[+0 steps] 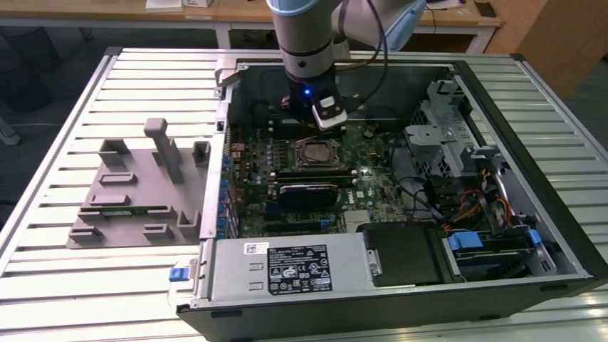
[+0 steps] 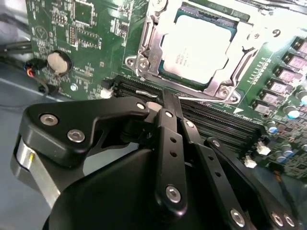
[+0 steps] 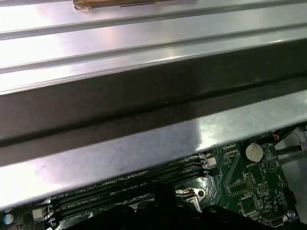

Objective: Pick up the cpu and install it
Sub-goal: 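Install the first cpu locking lever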

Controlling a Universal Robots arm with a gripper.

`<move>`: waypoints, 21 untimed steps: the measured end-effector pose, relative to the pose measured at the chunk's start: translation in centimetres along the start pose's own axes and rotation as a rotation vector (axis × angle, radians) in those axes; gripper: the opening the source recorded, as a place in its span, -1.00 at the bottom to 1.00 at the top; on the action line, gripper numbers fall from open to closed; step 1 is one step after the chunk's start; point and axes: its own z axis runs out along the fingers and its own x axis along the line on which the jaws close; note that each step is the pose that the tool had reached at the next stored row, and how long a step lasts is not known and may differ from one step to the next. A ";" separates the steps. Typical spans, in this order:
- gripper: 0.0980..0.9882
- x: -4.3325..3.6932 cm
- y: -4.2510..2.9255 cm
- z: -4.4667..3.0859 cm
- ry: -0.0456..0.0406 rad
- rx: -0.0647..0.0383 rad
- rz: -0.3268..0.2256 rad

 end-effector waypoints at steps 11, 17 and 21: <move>-0.98 0.24 0.40 0.69 -0.0092 0.009 0.042; -0.98 0.30 0.33 1.06 -0.0135 0.019 0.051; -0.98 0.32 0.29 1.20 -0.0160 0.026 0.053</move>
